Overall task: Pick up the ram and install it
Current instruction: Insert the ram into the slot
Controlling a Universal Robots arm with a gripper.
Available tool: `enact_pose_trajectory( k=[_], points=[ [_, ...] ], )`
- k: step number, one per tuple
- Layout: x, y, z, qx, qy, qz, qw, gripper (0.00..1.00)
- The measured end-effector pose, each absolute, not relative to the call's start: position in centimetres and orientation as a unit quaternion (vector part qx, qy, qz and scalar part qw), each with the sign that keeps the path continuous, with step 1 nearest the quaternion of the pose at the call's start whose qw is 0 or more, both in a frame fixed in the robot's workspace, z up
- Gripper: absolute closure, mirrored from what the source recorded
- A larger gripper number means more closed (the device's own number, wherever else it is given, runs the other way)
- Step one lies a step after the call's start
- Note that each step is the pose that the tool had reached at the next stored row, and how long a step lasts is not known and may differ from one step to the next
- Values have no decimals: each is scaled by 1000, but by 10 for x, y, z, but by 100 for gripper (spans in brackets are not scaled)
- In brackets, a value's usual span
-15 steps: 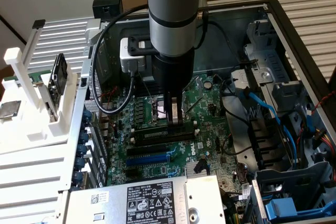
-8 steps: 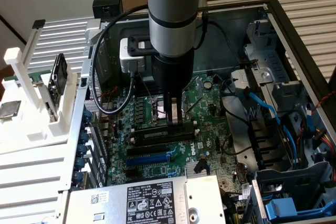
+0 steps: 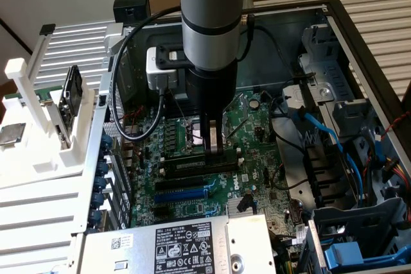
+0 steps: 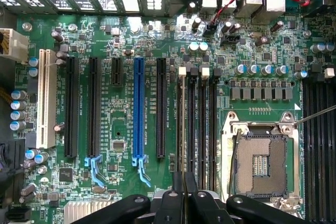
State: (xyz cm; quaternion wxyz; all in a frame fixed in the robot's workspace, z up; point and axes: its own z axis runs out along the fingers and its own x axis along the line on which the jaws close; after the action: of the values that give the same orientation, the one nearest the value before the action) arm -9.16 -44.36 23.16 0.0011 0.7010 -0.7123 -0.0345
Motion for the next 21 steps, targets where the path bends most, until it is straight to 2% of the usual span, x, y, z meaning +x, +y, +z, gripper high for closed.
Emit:
enact_pose_trajectory(
  k=[16,19,20,21],
  points=[
    [-92,-444,228,701,-712,-35,1,88],
    [-92,-444,228,701,-712,-35,1,86],
    [-92,-444,228,701,-712,-35,1,79],
    [-92,-444,228,701,-712,-34,1,79]
  ],
)
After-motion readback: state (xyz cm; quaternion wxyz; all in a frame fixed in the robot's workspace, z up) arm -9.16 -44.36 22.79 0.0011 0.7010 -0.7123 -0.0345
